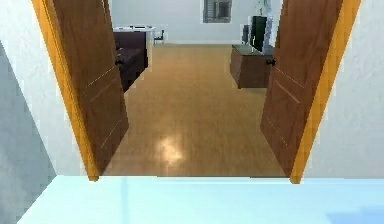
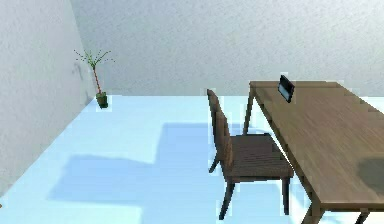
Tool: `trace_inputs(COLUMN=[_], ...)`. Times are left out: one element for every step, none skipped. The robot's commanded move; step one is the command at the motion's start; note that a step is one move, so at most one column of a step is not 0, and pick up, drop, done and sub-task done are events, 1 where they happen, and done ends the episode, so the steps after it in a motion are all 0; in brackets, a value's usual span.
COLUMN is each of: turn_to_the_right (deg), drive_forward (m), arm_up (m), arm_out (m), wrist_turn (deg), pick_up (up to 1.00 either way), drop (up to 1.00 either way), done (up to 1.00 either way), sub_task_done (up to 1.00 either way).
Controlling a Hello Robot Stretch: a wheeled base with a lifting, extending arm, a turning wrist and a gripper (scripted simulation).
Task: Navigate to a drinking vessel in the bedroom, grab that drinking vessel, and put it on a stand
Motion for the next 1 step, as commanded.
trace_inputs(turn_to_the_right=[-3.0], drive_forward=[0.00], arm_up=[0.00], arm_out=[0.00], wrist_turn=[0.0], pick_up=[0.00], drop=[0.00], done=[0.00], sub_task_done=[0.00])
